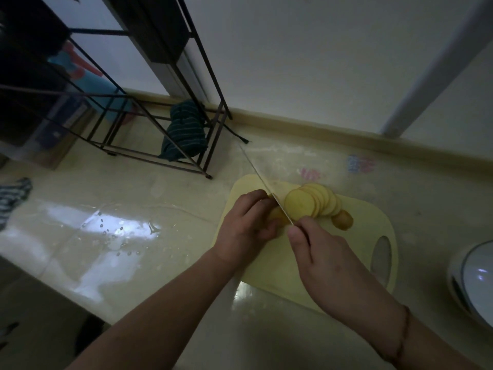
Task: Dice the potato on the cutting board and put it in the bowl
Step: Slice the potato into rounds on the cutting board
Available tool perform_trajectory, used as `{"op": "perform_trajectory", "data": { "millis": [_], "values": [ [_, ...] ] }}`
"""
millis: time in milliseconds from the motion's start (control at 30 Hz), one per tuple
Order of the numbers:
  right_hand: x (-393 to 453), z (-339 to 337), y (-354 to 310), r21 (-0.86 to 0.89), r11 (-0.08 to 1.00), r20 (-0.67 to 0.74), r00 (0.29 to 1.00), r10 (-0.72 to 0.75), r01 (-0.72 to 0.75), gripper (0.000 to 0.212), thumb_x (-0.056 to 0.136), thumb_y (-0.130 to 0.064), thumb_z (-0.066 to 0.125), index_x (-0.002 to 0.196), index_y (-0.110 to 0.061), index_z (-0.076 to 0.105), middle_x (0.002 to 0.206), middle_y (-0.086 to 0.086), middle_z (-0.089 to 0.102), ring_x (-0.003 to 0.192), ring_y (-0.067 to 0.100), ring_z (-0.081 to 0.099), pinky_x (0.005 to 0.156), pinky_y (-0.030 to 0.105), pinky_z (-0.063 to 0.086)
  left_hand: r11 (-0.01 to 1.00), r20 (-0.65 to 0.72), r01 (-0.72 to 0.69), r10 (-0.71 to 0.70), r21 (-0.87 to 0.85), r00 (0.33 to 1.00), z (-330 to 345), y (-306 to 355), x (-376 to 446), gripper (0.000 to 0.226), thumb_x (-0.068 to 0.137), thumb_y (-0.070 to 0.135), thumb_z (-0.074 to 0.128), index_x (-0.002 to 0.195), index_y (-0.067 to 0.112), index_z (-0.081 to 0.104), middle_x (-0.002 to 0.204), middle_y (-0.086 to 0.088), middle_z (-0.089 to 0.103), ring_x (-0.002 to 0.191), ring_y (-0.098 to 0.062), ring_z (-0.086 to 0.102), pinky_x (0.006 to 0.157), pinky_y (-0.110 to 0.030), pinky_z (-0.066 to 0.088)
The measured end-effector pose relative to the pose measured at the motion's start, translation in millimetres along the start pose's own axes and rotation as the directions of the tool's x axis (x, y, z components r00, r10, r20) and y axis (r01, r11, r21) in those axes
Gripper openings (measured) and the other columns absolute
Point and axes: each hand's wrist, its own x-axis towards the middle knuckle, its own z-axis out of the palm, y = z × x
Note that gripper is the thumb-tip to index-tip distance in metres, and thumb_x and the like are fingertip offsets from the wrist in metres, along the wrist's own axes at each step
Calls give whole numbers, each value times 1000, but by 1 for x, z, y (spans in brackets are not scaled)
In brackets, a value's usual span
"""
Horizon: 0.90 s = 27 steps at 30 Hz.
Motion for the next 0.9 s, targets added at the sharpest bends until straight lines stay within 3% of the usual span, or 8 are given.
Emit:
{"op": "perform_trajectory", "data": {
  "millis": [133,233,333,500,700,800,900],
  "values": [
    [-13,-7,-1,-12,1000,23,1000,7,-7,26,96,-52,25,81,-36,39,59,-4,52,63,9,54,57,28,36,1000,-28,-6,5,-19,1000,0,4,2,32,85,19,75,113,8,64,114,-13,63,101,-29,64,83,-38,54],
    [-16,-7,-2,-52,998,43,999,25,-23,27,97,-50,24,80,-34,38,59,-5,53,64,7,54,65,37,25,1000,-14,-14,14,-4,1000,0,3,2,32,86,20,73,113,5,66,114,-15,64,102,-30,64,84,-39,55],
    [-7,1,2,-23,1000,46,999,18,-17,27,97,-49,26,79,-33,38,58,-4,51,60,7,53,54,24,36,1000,-5,10,-10,14,1000,0,2,2,32,85,19,72,111,0,69,114,-16,64,101,-31,65,83,-40,55],
    [19,15,14,-36,999,23,1000,-10,11,26,100,-44,31,77,-32,36,60,-6,50,56,7,49,48,20,29,999,2,12,-12,31,1000,0,2,2,34,83,18,74,110,-2,69,113,-17,64,100,-31,64,82,-40,55],
    [32,20,18,-41,999,18,1000,-25,26,22,101,-41,32,85,-27,40,64,-10,50,56,4,44,49,28,24,1000,-25,4,-4,-20,1000,-2,8,8,33,85,23,67,115,16,56,112,-15,64,100,-28,63,80,-37,55],
    [29,23,17,-48,999,17,1000,-3,4,24,102,-41,31,92,-22,42,67,-11,50,57,5,44,49,24,29,1000,-23,14,-14,-25,1000,-2,7,6,32,85,24,68,112,8,62,112,-15,64,98,-27,63,78,-37,55],
    [27,27,16,-55,997,21,999,49,-48,30,101,-45,29,96,-19,43,75,-4,52,65,17,47,59,35,33,999,-9,20,-20,-27,1000,-2,5,4,34,84,24,70,113,10,61,113,-15,63,97,-29,64,77,-38,55]
  ]
}}
